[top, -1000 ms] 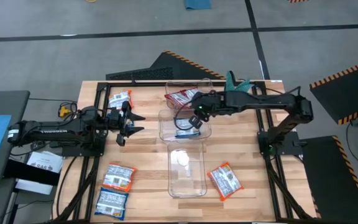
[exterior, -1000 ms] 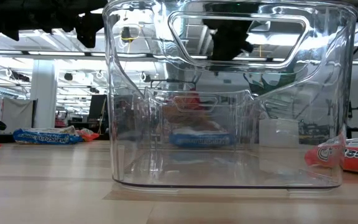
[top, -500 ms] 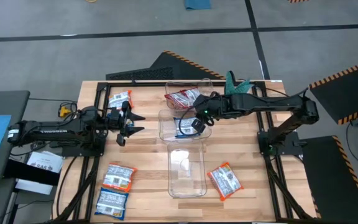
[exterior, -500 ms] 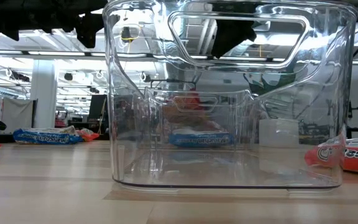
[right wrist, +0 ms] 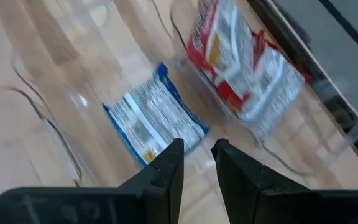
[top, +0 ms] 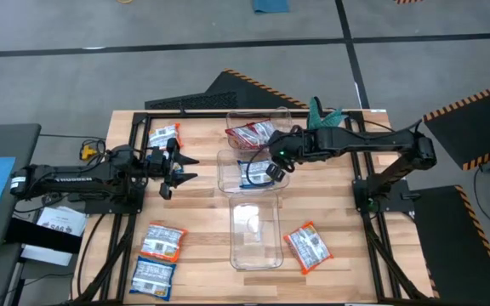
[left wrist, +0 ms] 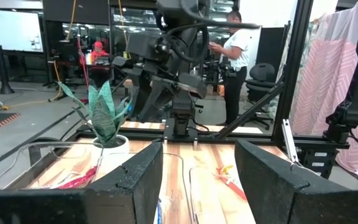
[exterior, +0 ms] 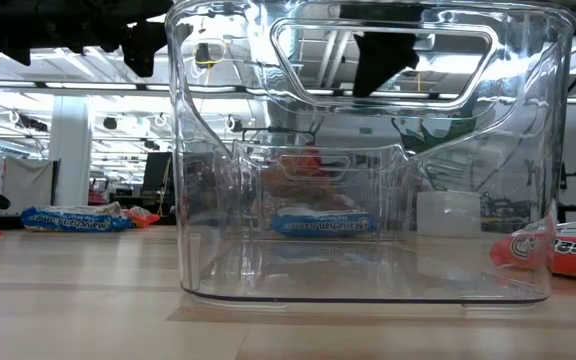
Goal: Sort Maruchan noodles
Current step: Put the top blue noodle pack into the middle transparent bin, then put the bottom left orange noodle pack into the bottom transparent bin
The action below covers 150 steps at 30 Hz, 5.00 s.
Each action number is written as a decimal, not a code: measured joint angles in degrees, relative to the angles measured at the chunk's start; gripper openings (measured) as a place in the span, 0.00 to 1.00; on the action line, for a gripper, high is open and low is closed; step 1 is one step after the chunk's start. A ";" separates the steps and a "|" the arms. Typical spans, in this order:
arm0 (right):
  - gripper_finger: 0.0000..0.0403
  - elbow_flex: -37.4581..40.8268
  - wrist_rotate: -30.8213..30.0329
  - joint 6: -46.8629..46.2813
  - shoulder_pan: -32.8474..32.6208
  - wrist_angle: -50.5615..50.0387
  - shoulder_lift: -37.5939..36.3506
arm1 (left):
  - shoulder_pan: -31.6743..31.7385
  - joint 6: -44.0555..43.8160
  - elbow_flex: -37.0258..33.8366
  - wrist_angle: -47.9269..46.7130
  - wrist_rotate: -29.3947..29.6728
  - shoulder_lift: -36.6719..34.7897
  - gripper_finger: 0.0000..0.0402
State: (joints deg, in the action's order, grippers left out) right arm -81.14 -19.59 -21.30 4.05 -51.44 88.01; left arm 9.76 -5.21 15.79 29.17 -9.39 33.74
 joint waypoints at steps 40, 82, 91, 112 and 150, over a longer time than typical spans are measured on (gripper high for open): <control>0.29 47.25 -24.74 -6.28 -20.98 33.54 -43.46 | 0.02 -2.88 17.13 -47.66 30.38 11.03 0.46; 0.29 47.76 -24.44 -5.64 -19.65 37.81 -37.35 | 5.64 -23.35 26.73 -75.86 37.97 55.21 0.44; 0.29 47.71 -24.44 -5.66 -19.65 37.81 -37.35 | 5.33 -20.81 26.84 -78.36 38.56 54.47 0.02; 0.29 47.71 -24.39 -5.66 -19.65 37.86 -37.35 | -16.53 -14.01 49.65 -85.36 44.41 36.93 0.00; 0.29 47.71 -24.37 -5.68 -19.65 37.41 -37.33 | -16.48 7.10 64.67 -76.94 41.65 46.54 0.38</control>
State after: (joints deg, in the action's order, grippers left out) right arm -33.43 -43.97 -26.98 -15.59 -14.03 50.68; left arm -6.72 1.88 80.46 -47.77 32.26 80.28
